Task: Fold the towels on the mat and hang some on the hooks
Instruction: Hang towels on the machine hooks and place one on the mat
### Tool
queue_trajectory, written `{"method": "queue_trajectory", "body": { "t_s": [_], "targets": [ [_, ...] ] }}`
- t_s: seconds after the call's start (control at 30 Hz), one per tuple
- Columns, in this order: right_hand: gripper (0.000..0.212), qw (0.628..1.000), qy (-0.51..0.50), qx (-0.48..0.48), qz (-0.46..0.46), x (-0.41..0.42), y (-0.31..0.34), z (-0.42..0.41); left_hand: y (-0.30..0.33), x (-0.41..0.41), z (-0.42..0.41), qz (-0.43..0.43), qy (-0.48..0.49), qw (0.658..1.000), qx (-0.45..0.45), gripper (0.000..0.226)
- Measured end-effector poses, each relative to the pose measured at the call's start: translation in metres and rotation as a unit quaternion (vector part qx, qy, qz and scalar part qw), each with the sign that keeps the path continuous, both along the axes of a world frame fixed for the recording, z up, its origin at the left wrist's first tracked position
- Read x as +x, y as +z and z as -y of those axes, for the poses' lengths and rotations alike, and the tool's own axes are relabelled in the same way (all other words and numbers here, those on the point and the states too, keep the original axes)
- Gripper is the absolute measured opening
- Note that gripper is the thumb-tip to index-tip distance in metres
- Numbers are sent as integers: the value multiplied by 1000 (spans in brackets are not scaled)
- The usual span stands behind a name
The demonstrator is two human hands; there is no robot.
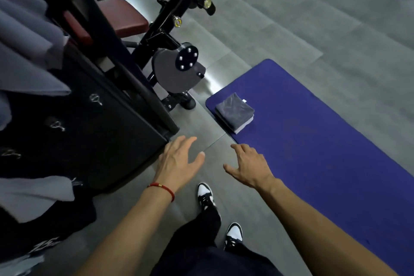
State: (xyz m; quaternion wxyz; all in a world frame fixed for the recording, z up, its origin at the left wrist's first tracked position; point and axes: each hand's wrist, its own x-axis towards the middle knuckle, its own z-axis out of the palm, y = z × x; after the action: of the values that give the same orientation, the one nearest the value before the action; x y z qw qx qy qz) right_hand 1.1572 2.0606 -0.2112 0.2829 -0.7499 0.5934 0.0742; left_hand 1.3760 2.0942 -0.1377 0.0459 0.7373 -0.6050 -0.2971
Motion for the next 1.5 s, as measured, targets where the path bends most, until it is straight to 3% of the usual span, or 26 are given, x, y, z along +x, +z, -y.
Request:
{"method": "queue_trajectory", "body": {
  "t_s": [0.27, 0.47, 0.67, 0.97, 1.17, 1.37, 1.5],
  "targets": [
    [79, 999, -32, -5, -23, -3, -11, 111, -34, 0, 115, -47, -4, 999, 19, 78],
    [76, 999, -20, 31, -17, 2, -55, 199, -64, -3, 202, -37, -14, 998, 38, 59],
    [68, 993, 17, 111, -23, 4, -165, 305, -124, -17, 292, -44, 18, 996, 70, 58],
    [58, 977, 9, 214, -20, -4, -370, 433, -277, -29, 399, -47, 138, 986, 81, 45],
    [57, 974, 94, 194, -65, 1, -477, 476, -383, -26, 424, -59, 216, 971, 82, 49],
    [71, 966, 208, 125, -85, 33, -564, 515, -468, -13, 432, -75, 178, 976, 98, 54],
    [65, 962, 238, 117, -60, 62, -608, 538, -509, -3, 438, -76, 182, 976, 94, 59]
  ]
}}
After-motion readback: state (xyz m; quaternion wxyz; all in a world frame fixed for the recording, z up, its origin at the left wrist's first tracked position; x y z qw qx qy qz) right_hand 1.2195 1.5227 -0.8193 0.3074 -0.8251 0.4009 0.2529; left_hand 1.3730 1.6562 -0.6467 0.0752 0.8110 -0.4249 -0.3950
